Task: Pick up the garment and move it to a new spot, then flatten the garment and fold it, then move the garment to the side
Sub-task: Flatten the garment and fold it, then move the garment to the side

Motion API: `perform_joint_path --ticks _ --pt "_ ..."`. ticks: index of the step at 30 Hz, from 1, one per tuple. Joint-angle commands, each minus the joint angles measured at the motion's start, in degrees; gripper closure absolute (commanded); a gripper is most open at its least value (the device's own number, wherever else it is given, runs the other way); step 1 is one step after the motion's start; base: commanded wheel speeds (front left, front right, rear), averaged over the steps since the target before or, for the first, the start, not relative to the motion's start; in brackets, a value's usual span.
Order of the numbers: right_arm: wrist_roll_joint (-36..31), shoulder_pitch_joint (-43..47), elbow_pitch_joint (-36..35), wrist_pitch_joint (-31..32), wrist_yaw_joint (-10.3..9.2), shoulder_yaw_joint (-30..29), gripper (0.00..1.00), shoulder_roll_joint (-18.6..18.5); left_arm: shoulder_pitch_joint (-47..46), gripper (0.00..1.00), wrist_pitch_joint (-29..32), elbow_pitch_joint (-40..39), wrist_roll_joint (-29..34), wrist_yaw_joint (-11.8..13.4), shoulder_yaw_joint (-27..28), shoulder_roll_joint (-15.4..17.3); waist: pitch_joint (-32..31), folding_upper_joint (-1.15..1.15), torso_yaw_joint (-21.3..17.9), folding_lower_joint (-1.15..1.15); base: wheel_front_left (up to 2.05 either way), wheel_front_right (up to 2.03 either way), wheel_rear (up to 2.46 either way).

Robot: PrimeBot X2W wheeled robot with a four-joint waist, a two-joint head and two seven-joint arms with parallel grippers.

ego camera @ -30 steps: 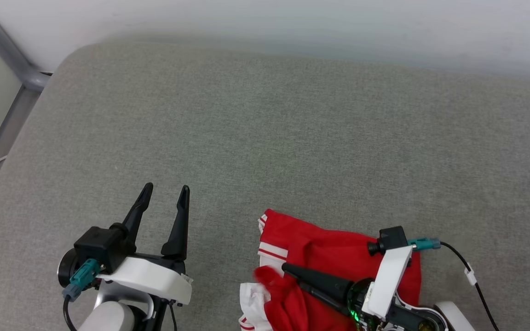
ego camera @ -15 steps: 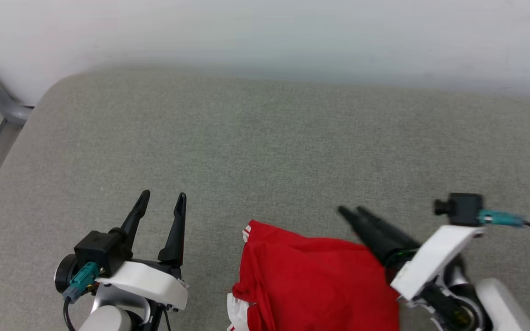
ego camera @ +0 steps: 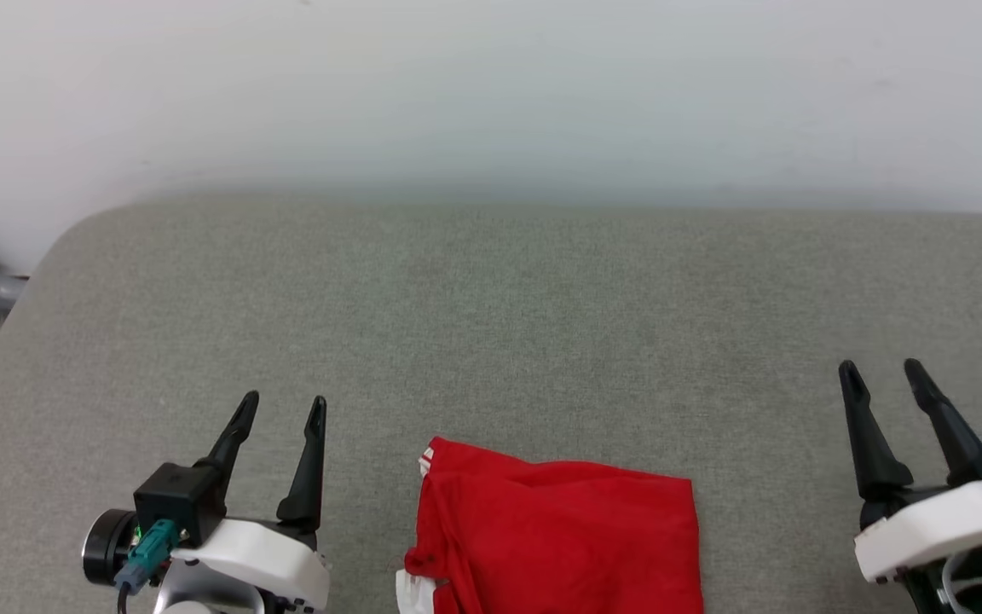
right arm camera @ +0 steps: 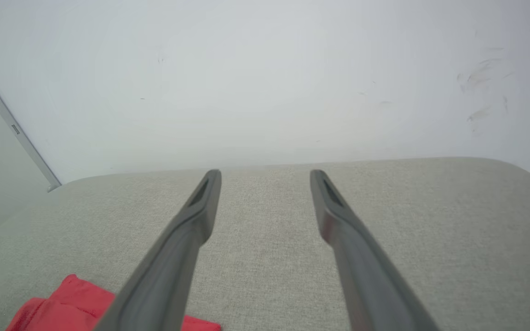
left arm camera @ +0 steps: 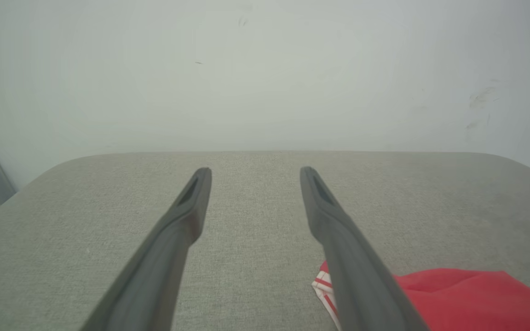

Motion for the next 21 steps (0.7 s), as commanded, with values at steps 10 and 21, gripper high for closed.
perform_joint_path --ticks 10,21 --pt "-13.84 9.17 -8.19 -2.77 -0.04 -2.6 0.0 4.0 4.51 0.0 -0.61 0.07 2.59 1.4 1.29 0.8 -3.71 0.0 -1.28 0.01 0.0 0.0 0.0" --pt "-14.44 12.13 -11.59 -0.41 -0.04 -3.68 0.0 5.5 6.57 0.0 -0.66 -0.72 3.95 0.54 3.17 -0.43 -3.58 0.0 -0.66 0.01 0.0 0.0 0.0"
